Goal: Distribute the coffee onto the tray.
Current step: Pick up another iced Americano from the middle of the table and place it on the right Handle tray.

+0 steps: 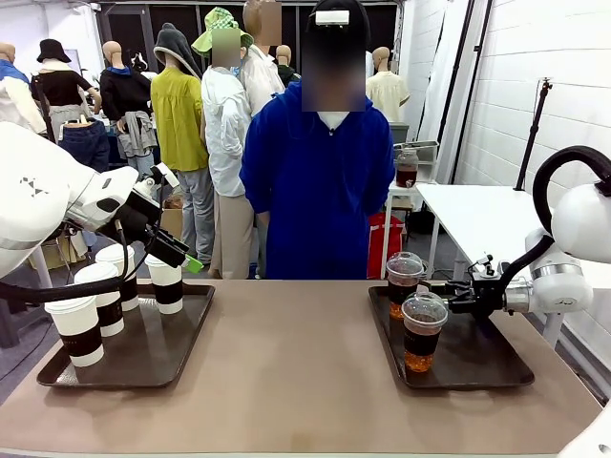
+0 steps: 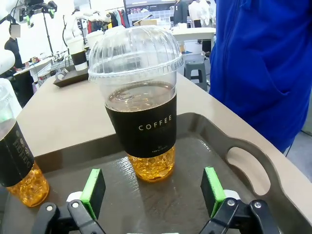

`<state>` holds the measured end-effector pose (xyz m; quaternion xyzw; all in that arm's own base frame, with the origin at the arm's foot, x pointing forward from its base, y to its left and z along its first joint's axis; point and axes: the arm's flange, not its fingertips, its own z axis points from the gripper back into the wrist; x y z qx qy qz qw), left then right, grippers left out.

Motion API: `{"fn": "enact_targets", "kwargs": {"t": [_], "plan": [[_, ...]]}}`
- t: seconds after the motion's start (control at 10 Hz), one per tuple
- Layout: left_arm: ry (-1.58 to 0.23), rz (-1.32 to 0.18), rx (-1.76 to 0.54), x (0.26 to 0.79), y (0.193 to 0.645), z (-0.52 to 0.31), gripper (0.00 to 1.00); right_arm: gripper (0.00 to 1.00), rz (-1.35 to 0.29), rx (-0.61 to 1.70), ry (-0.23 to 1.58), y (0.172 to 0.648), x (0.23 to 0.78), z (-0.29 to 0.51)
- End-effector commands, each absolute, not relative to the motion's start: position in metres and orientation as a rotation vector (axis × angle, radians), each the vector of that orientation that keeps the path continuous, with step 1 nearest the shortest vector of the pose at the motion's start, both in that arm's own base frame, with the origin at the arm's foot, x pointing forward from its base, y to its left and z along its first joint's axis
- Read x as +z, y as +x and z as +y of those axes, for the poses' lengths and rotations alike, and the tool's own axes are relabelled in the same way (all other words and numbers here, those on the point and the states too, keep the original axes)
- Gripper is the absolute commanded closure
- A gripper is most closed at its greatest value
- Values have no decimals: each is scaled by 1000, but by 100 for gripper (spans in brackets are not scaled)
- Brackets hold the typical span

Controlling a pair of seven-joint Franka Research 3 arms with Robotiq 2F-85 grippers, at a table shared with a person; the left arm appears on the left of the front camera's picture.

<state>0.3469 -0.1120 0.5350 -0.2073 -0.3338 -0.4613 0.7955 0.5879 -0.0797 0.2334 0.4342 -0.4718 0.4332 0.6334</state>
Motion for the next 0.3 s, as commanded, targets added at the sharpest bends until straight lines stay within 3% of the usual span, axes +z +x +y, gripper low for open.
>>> {"fn": "enact_targets", "kwargs": {"t": [0.0, 0.2], "plan": [[-458, -727, -1003, 533, 349, -110, 0, 0, -1079, 992, 995, 589, 232, -79], [-458, -727, -1003, 533, 349, -110, 0, 0, -1079, 992, 995, 589, 232, -79]]}}
